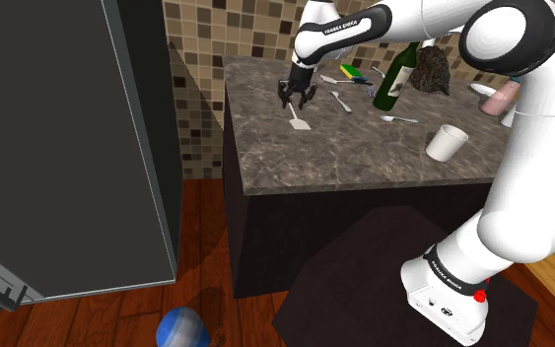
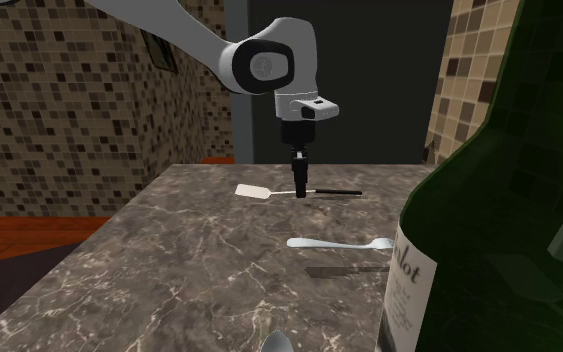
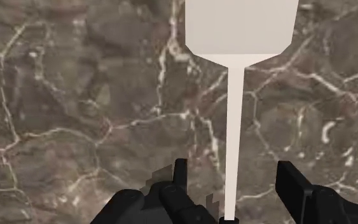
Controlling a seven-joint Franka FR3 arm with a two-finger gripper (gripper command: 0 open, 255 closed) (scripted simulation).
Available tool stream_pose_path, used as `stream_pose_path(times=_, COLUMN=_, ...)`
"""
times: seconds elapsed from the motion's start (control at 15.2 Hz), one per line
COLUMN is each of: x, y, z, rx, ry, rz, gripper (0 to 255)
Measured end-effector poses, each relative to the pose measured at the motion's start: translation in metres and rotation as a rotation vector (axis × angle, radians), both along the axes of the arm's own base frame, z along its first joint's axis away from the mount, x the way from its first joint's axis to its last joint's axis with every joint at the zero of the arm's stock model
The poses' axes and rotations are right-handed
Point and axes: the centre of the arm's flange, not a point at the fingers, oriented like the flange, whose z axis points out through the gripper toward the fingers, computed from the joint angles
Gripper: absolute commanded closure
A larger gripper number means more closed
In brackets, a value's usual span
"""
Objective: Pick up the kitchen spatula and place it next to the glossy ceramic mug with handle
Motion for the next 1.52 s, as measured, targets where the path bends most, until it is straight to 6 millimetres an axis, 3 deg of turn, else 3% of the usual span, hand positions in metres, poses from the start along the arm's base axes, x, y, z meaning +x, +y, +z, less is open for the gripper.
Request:
stream_pose_path(times=0.66, x=0.0, y=0.0, z=0.002, rx=0.0, ry=0.0, rz=0.0, gripper=255)
stream_pose_path(times=1.52, x=0.001, y=-0.001, z=0.068, rx=0.0, ry=0.0, rz=0.0, gripper=255)
